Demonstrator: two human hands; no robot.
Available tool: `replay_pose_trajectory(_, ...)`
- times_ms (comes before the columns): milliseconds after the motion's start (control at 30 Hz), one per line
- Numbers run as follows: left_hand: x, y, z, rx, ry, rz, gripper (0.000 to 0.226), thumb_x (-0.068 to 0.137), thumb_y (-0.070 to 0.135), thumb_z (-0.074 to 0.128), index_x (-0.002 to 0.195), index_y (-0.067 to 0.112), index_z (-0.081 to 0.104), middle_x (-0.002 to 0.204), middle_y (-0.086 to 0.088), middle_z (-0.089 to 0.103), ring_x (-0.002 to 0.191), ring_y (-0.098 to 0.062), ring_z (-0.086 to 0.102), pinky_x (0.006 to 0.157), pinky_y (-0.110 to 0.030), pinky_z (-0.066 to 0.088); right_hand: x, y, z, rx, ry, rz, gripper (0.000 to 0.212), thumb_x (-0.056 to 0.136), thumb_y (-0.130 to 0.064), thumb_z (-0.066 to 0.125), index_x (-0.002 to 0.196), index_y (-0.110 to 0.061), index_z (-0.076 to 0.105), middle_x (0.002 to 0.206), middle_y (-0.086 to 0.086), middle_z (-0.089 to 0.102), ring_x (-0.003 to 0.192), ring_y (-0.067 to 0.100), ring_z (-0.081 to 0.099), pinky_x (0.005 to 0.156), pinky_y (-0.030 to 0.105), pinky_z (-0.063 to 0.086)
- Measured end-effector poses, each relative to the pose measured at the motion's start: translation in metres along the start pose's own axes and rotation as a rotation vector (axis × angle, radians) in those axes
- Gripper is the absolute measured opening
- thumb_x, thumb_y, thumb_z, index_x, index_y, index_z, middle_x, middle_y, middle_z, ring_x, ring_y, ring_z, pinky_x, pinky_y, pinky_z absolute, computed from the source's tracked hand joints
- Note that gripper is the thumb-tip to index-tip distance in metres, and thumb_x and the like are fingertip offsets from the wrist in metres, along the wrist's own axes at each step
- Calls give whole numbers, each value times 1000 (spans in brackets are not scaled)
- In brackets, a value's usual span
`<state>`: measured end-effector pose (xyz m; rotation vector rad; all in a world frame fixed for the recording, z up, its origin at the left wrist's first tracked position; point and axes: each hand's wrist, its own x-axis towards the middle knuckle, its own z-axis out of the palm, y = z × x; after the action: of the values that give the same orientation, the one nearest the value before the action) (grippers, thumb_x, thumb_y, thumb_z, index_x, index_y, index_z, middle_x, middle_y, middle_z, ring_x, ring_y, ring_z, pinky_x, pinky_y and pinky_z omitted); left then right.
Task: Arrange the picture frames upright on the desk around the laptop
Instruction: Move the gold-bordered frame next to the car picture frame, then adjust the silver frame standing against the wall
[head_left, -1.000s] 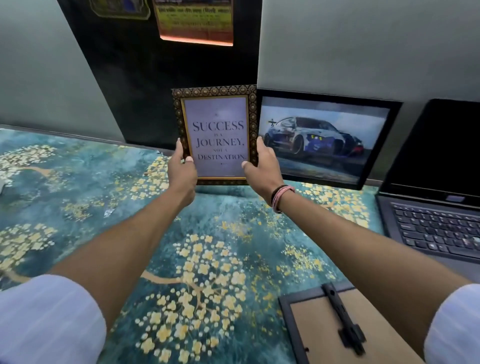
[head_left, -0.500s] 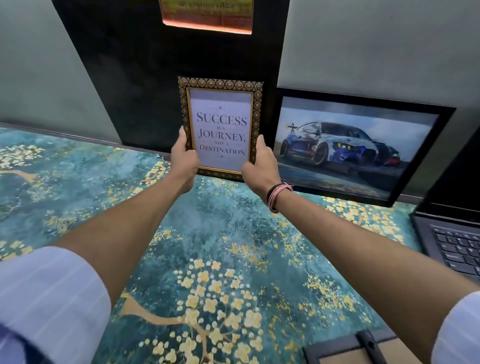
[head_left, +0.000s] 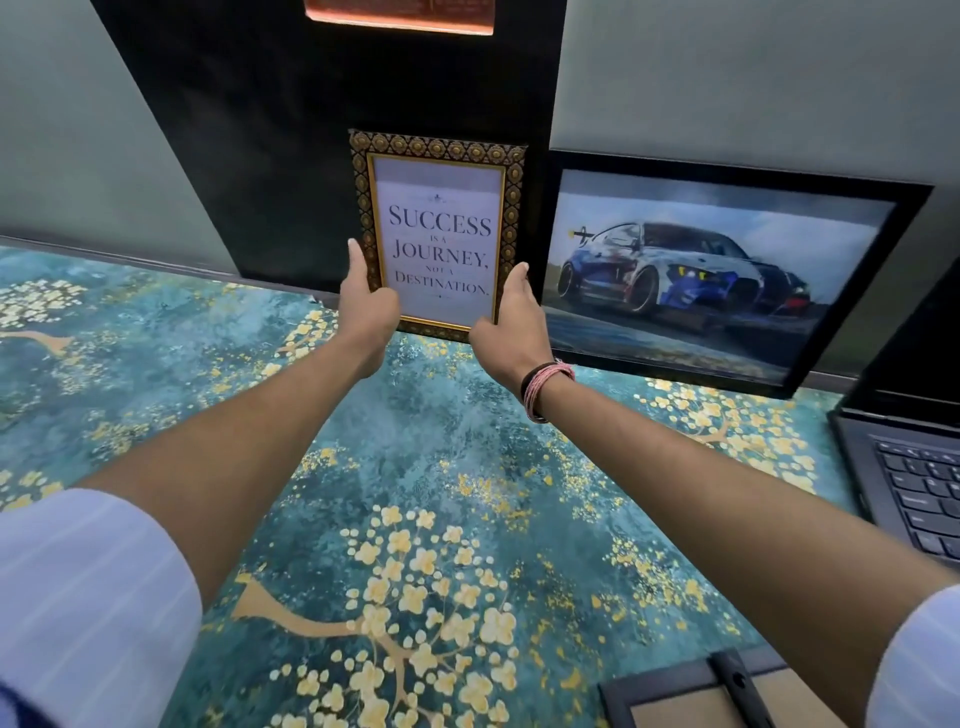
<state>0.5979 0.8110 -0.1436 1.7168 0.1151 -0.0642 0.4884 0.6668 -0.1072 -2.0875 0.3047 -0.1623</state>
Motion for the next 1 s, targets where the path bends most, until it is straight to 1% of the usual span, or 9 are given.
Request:
replay_pose_trajectory(67, -13, -1, 4, -34, 73, -6, 86, 96, -7, 39, 168, 29, 7, 151, 9, 50, 115, -10, 58, 87, -10, 44, -11, 2, -5, 34, 19, -18, 80, 86, -7, 45, 159, -4, 11, 157, 17, 39, 129, 29, 47, 114, 47, 40)
replay_pose_trajectory(133, -31, -4, 10, -4, 169, 10, 82, 88, 2, 43, 165, 25, 26, 144, 6, 55, 99, -15, 63, 60, -8, 51, -25, 9, -11, 94, 29, -48, 66, 87, -5, 43, 152, -5, 31, 138, 15, 57, 106, 21, 53, 96, 44, 50)
replay_pose_trajectory(200, -50, -13, 22, 38, 212, 44, 76, 78, 11, 43, 153, 23, 48, 138, -3, 63, 112, -30, 66, 77, -26, 62, -42, 20, -23, 148, 33, -51, 61, 93, -4, 46, 153, -5, 34, 143, 13, 56, 123, 21, 56, 107, 36, 45)
replay_pose_trajectory(267, -79, -13, 44, 2, 239, 30, 73, 78, 14, 46, 150, 22, 54, 143, -3, 63, 126, -29, 63, 103, -40, 56, -58, 35, -44, 197, 45, -44, 58, 97, -9, 50, 153, -6, 36, 151, 16, 50, 139, 23, 50, 115, 33, 40)
replay_pose_trajectory(367, -136, 1, 90, -95, 233, -20, 64, 89, 12, 54, 152, 15, 55, 149, -5, 62, 136, -21, 58, 118, -37, 42, -78, 60, -84, 288, 85, -8, 52, 100, -16, 54, 150, -6, 42, 147, 16, 55, 135, 21, 55, 114, 33, 43)
replay_pose_trajectory(467, -191, 13, 156, -149, 157, -3, 64, 80, 29, 55, 142, 15, 66, 134, -4, 72, 125, -21, 66, 114, -41, 47, -102, 97, -151, 351, 190, 32, 46, 99, -22, 56, 143, -8, 50, 135, 12, 63, 119, 17, 63, 108, 33, 47)
replay_pose_trajectory(600, -263, 32, 245, -220, 45, -24, 55, 82, 27, 59, 134, 13, 71, 132, -7, 72, 122, -22, 67, 106, -42, 54, -133, 145, -245, 420, 307, 61, 40, 92, -33, 59, 127, -13, 62, 98, -3, 71, 87, 10, 64, 96, 41, 55)
replay_pose_trajectory(767, -368, 59, 372, -321, -96, -17, 32, 94, 15, 59, 122, 10, 73, 98, -4, 69, 93, -17, 66, 77, -31, 52, -193, 214, -383, 404, 376, 71, 44, 88, -48, 55, 119, -19, 65, 104, 1, 73, 102, 21, 71, 91, 51, 57)
replay_pose_trajectory(1000, -483, 85, 534, -323, -236, 30, 21, 100, 8, 55, 111, 9, 73, 88, -4, 69, 93, -21, 66, 83, -36, 55, -247, 308, -568, 348, 556, 92, 27, 83, -52, 57, 91, -30, 70, 91, 0, 76, 96, 26, 72, 88, 53, 58)
